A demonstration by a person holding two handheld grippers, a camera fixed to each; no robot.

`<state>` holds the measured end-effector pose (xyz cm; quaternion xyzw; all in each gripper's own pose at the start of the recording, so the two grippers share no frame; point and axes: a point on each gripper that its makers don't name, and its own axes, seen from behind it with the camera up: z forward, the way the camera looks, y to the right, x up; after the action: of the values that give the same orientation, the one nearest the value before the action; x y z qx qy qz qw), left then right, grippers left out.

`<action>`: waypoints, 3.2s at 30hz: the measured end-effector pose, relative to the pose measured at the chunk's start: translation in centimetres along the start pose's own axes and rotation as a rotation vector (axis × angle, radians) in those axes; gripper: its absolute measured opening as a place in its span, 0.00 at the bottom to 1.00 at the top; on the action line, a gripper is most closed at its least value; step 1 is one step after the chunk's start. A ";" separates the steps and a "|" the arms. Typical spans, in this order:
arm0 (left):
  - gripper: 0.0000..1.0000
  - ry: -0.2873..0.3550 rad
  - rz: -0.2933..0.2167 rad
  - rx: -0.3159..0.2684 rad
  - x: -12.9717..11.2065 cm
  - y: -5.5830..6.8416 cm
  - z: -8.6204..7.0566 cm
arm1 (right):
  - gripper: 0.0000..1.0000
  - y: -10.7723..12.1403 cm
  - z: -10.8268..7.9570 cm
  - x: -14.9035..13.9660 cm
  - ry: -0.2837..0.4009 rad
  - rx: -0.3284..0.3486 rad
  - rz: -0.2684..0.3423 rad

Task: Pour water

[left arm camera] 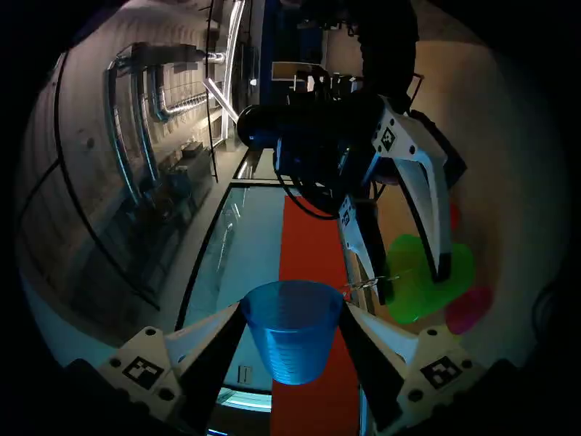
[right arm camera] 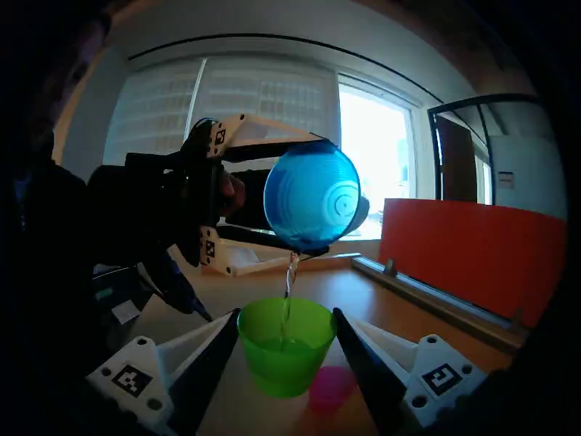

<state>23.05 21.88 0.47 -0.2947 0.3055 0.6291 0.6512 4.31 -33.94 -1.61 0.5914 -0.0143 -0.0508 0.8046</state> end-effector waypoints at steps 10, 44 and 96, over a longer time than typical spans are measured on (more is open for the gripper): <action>0.87 -0.007 0.045 0.000 -0.1 0.1 0.2 | 0.95 0.1 -0.1 0.0 0.002 -0.003 0.000; 0.87 -0.007 0.073 0.019 0.3 -0.2 0.2 | 0.95 0.1 0.0 0.0 0.005 -0.005 0.000; 0.87 -0.015 -1.091 0.074 -4.2 -1.2 -0.6 | 0.95 0.5 -1.0 1.1 0.042 -0.045 -0.034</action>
<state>24.10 18.72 3.34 -0.3827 0.1255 0.1907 0.8952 5.52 -33.00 -1.51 0.5743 0.0139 -0.0523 0.8168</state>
